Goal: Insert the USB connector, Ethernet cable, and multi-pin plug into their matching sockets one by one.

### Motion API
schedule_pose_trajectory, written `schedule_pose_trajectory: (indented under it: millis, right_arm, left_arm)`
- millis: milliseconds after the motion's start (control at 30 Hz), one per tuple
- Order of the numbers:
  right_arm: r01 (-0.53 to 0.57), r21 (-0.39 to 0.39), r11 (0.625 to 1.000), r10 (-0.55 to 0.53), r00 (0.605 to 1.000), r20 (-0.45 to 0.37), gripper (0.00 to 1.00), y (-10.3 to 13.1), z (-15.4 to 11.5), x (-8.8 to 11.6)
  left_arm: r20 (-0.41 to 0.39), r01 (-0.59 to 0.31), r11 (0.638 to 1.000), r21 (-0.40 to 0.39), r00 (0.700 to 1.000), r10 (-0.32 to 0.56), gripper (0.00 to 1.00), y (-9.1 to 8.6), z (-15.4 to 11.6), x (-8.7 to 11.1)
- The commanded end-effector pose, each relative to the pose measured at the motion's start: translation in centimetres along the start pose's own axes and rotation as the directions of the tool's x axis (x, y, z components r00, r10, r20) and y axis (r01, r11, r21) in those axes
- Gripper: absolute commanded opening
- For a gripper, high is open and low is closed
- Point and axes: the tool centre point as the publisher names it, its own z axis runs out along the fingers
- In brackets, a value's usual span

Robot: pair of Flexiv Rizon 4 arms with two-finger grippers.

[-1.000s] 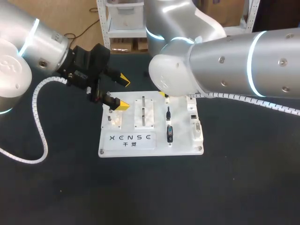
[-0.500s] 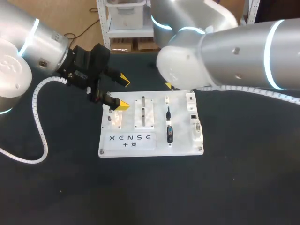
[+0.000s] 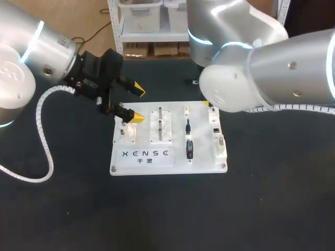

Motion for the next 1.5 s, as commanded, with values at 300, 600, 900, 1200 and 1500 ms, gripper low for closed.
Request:
schedule_pose_trajectory:
  millis: [300, 600, 900, 1200, 1500]
  right_arm:
    - [-0.006, -0.001, 1.0, 0.006, 1.0, 0.021, 0.0, -0.8, 0.3, 0.3]
    - [-0.006, 0.001, 1.0, 0.006, 1.0, 0.016, 0.0, -0.9, 0.6, 0.1]
    - [0.001, 0.001, 1.0, -0.001, 1.0, 0.008, 0.0, -0.7, 1.0, 0.1]
    - [0.013, -0.007, 1.0, -0.013, 1.0, -0.001, 0.0, -0.6, 1.2, 0.4]
    - [0.021, -0.015, 1.0, -0.021, 1.0, -0.021, 0.0, -1.2, 1.7, 0.4]
  left_arm:
    - [0.001, -0.001, 1.0, 0.001, 1.0, 0.001, 1.0, 0.1, 0.1, 0.1]
    - [0.001, -0.001, 1.0, 0.001, 1.0, 0.001, 1.0, 0.1, 0.1, 0.1]
    - [0.001, -0.001, 1.0, 0.001, 1.0, 0.001, 1.0, 0.1, 0.1, 0.1]
    - [0.001, -0.001, 1.0, 0.001, 1.0, 0.001, 1.0, 0.1, 0.1, 0.1]
    - [0.001, -0.001, 1.0, 0.001, 1.0, 0.001, 1.0, 0.1, 0.1, 0.1]
